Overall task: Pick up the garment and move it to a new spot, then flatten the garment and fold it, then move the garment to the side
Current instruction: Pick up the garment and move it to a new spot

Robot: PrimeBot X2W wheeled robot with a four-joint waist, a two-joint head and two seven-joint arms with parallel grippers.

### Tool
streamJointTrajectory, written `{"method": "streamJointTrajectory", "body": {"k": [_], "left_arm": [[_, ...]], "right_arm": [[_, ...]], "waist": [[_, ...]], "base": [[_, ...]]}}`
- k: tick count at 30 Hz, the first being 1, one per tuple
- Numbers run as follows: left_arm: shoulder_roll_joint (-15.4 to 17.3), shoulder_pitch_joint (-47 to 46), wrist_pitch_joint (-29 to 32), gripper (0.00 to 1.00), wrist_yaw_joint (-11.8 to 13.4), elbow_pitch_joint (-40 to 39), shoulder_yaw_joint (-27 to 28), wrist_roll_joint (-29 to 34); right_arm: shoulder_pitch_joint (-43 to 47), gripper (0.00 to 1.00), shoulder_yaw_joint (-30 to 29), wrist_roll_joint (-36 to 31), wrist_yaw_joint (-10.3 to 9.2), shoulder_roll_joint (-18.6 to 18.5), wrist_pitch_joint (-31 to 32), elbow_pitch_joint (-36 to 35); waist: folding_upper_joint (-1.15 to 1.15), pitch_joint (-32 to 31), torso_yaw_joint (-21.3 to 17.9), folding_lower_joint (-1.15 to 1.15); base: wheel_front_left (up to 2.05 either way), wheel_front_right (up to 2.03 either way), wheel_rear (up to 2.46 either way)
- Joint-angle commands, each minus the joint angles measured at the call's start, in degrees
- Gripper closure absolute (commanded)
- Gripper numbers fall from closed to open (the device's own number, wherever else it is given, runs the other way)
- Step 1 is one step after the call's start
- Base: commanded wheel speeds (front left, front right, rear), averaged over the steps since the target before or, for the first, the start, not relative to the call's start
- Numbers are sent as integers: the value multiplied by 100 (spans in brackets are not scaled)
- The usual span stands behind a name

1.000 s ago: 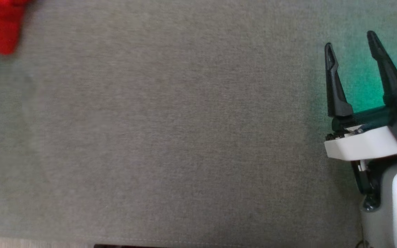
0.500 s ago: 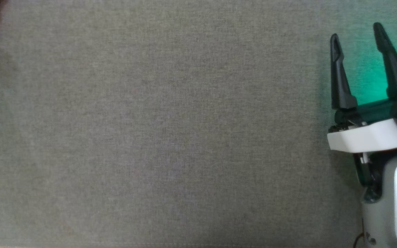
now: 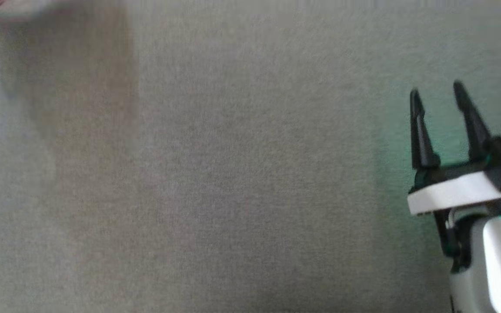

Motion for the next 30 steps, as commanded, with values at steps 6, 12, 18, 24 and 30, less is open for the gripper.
{"method": "streamJointTrajectory", "body": {"k": [6, 12, 18, 24, 30], "left_arm": [[-313, -13, 571, 100, -23, -1214, -159, -212], [-1056, 461, 858, 100, 182, -2155, -351, -644], [-1524, 1183, 870, 100, 474, -2554, -571, -857], [-1632, 1980, 595, 100, 768, -2079, -630, -933], [-1286, 2172, -7, 100, 1073, -990, -169, -943]], "right_arm": [[393, 0, 154, 407, -4, -8, -313, 362], [580, 0, 204, 629, -4, -8, -476, 622], [558, 0, 229, 726, -4, -8, -581, 738], [357, 0, 296, 800, -4, -8, -701, 891], [65, 0, 406, 891, -4, -8, -868, 1091]], "waist": [[0, -1412, -525, 2], [0, -1649, -813, 2], [0, -1488, -1004, 2], [0, -1075, -1247, 2], [0, -641, -1513, 2]], "base": [[0, 0, 0], [0, 0, 0], [0, 0, 0], [0, 0, 0], [0, 0, 0]]}}
